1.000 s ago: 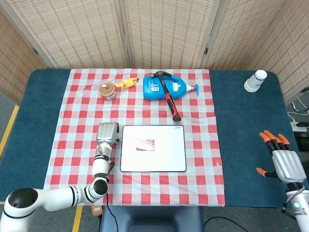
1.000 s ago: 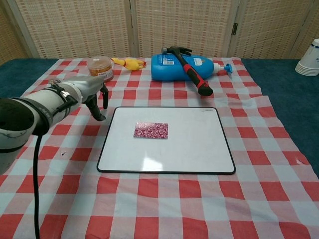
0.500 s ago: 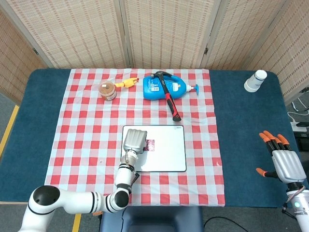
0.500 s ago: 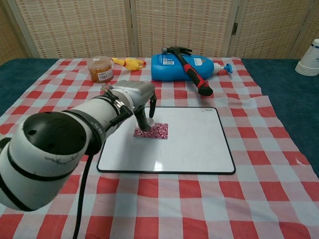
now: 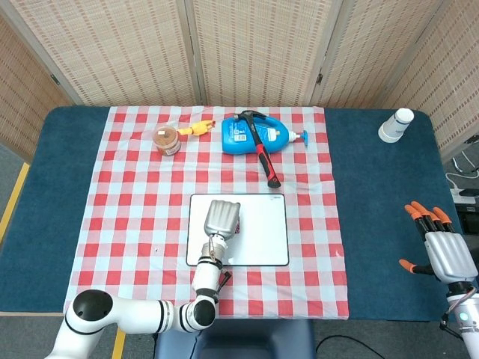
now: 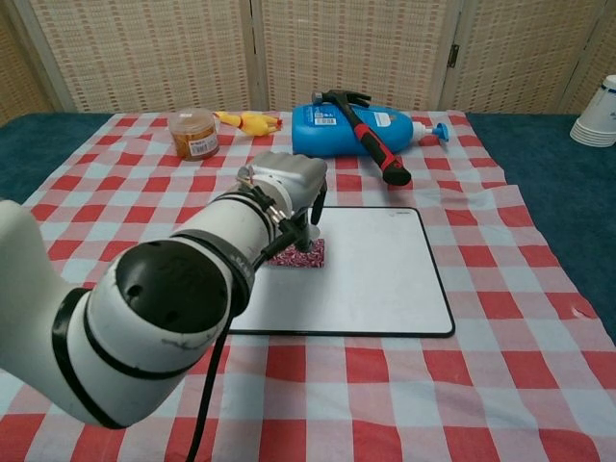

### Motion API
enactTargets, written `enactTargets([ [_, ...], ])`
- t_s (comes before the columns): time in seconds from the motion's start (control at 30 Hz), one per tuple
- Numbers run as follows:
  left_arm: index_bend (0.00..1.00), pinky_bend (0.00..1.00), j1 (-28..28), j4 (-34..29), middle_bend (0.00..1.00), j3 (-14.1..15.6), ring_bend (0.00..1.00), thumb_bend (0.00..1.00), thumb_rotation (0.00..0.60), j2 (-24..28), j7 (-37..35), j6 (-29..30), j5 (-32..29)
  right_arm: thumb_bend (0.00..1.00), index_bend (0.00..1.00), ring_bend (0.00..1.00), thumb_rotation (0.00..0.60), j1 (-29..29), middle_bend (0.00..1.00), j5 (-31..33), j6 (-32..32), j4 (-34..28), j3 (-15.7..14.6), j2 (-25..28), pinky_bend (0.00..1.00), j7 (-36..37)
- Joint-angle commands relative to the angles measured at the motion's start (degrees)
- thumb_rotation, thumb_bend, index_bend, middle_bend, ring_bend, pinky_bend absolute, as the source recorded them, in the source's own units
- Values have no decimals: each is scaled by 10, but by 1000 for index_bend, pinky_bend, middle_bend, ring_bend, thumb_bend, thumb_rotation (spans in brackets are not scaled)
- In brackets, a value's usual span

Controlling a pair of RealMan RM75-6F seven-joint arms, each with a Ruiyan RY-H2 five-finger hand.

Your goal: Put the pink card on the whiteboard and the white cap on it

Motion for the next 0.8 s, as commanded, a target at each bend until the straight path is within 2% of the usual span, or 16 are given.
enactTargets([
  [0.03, 527, 1000, 5, 16, 1000, 2, 1000, 301, 600, -8, -2, -6, 0, 40, 0, 0, 600, 1, 0, 1, -1, 0, 0, 0, 0, 0],
  [0.8, 492, 1000, 29, 50, 1000, -9, 1000, 288, 600, -13, -17, -30, 6, 40, 0, 0, 600, 5, 0, 8, -8, 2, 2, -5, 0, -8],
])
